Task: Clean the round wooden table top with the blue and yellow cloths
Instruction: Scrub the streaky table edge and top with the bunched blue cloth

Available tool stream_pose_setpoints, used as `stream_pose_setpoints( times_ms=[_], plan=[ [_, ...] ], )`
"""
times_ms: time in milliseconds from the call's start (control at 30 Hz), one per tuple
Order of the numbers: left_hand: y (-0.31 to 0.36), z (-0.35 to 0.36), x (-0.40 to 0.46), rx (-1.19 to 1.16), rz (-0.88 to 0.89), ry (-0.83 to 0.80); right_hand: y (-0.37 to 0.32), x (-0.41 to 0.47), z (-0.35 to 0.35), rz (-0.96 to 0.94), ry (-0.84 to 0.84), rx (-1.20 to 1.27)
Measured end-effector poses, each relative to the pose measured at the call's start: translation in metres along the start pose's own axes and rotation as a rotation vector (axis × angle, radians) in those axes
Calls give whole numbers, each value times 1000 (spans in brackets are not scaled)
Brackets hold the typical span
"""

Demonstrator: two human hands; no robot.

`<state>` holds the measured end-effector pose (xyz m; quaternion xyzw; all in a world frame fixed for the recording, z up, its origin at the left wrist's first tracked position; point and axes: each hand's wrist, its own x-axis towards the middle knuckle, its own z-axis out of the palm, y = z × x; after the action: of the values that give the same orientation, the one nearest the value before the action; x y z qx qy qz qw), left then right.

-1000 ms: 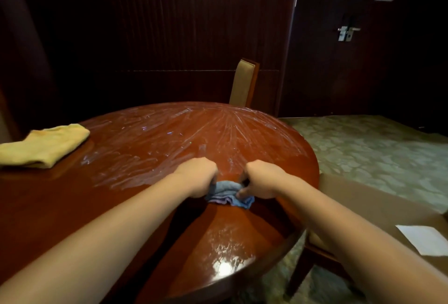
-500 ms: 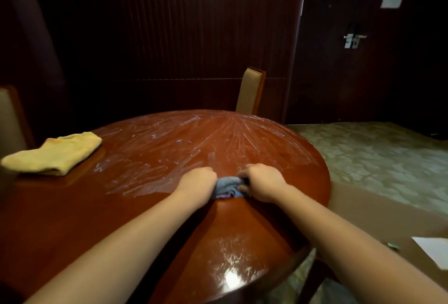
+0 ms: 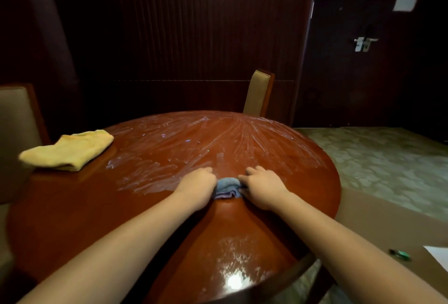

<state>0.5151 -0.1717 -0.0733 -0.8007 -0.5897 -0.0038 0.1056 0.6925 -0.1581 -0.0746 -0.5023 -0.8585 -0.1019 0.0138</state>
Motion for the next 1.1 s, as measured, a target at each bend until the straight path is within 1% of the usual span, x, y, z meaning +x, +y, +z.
stream_pose_setpoints(
  times_ms=[67,100,200,300,333,400,500,567,633,667,733,800,900,967,1033,1100],
  plan=[
    [3,-1,3,36,-31,2,-6,7,2,16,9,-17],
    [2,1,2,50,-12,-6,-7,5,4,0,21,-27],
    [-10,10,-12,56,136,-22,-4,-21,5,-91,63,-17],
    [-26,17,-25,6,266,-4,1,-38,6,-178,161,57],
    [-27,18,-29,-5,302,21,0,-39,7,-195,188,79],
    [-26,17,-30,-16,326,57,-3,-33,11,-174,179,134],
    [-24,15,-15,26,200,7,-4,-13,17,-91,150,191],
    [-24,15,1,61,96,-8,-2,7,22,-31,153,185],
    [-22,14,10,80,38,-8,-4,22,22,15,120,152],
    [-22,14,13,80,30,3,-6,25,19,28,97,130],
    [-21,11,9,64,51,21,-6,20,14,-3,66,111],
    [-20,11,-6,45,99,36,-6,-1,10,-81,66,91],
    [-16,18,-25,88,155,50,-9,-25,10,-181,80,27],
    [-17,15,-20,104,112,10,-11,-12,8,-154,44,-2],
    [-18,7,-4,143,45,-44,-9,16,9,-82,-7,11],
    [-15,-2,7,162,-18,-85,-8,42,14,-53,-17,34]
  ],
)
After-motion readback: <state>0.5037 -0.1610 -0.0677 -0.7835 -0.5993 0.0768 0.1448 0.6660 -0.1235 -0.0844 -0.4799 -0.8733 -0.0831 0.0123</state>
